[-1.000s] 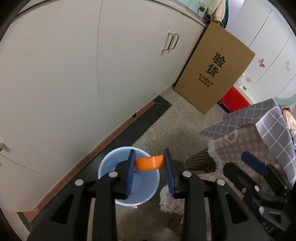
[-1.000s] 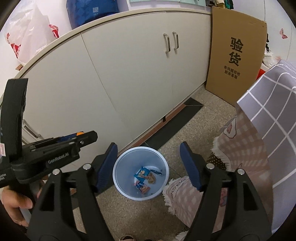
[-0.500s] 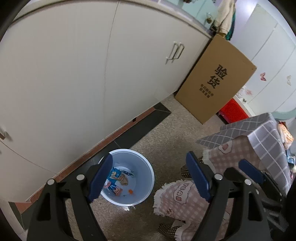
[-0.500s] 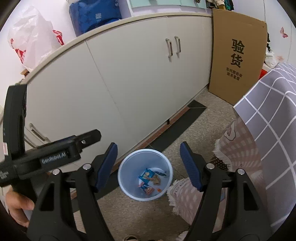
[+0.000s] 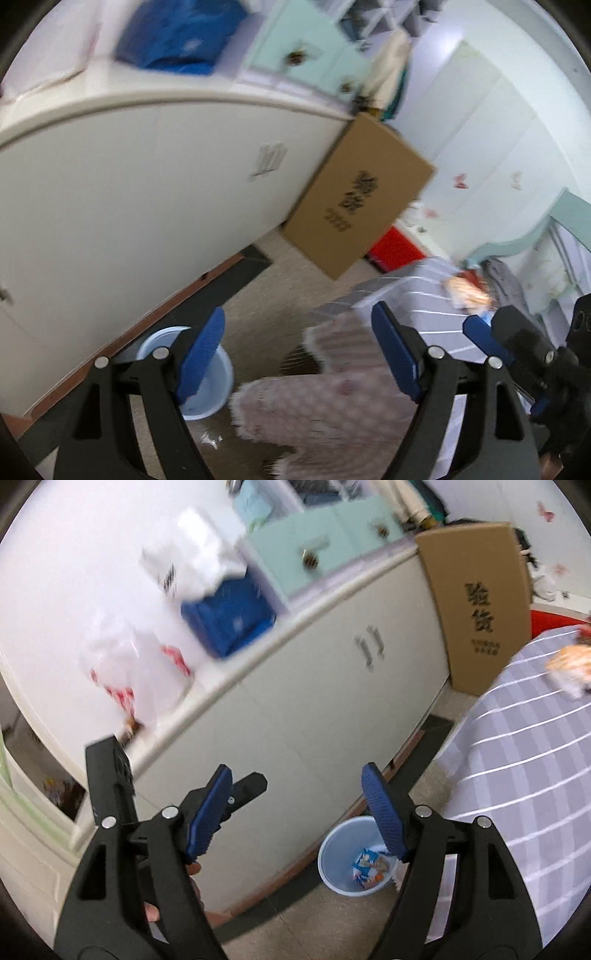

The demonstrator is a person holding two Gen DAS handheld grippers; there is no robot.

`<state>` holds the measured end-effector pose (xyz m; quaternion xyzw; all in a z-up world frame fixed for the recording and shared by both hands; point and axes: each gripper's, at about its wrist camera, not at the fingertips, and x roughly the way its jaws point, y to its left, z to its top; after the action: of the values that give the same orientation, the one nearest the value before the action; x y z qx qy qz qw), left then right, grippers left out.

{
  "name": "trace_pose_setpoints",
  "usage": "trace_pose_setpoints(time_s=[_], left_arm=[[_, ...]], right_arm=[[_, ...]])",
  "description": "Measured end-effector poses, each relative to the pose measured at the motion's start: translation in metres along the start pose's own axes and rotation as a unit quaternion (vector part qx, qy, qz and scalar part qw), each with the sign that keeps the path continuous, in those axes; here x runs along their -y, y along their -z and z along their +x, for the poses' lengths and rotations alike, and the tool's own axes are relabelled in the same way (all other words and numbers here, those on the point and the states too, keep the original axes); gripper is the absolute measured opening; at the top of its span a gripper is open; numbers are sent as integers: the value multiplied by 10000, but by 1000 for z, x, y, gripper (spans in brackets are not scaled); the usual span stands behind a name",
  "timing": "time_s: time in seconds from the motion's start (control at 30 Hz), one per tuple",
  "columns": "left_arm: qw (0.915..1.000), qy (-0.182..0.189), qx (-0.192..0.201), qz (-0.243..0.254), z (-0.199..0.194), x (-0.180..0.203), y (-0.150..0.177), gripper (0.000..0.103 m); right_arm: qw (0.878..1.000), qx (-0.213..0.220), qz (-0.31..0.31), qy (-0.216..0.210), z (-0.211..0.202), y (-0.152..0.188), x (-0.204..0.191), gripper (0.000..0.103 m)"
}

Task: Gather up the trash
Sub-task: 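Move both tools back over the table, then grasp the brown string loop with the right tool while the left tool grasps the blue-white carton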

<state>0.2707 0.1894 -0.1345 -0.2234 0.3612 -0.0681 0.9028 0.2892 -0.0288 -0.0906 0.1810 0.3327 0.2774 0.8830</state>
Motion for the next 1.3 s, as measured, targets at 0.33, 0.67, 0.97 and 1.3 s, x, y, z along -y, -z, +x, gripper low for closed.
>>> trace_pose_setpoints(time_s=[0.33,0.67,0.97,1.3], left_arm=[[9837,581,-441,1646,32,197,44,79],[9451,1016,-1129,2893,117,351,111,79],[9196,688,-1043,3723,181,414,142,77],[8964,496,-1142,4254,206,433,155,30]], right_arm=[[9789,537,-297,1949,-149,-8,119,75],[9462,421,407,3183,-249,26,254,75],[9399,73,540,3371,-262,44,312,75],[9442,-451,157,3259,-234,39,316,44]])
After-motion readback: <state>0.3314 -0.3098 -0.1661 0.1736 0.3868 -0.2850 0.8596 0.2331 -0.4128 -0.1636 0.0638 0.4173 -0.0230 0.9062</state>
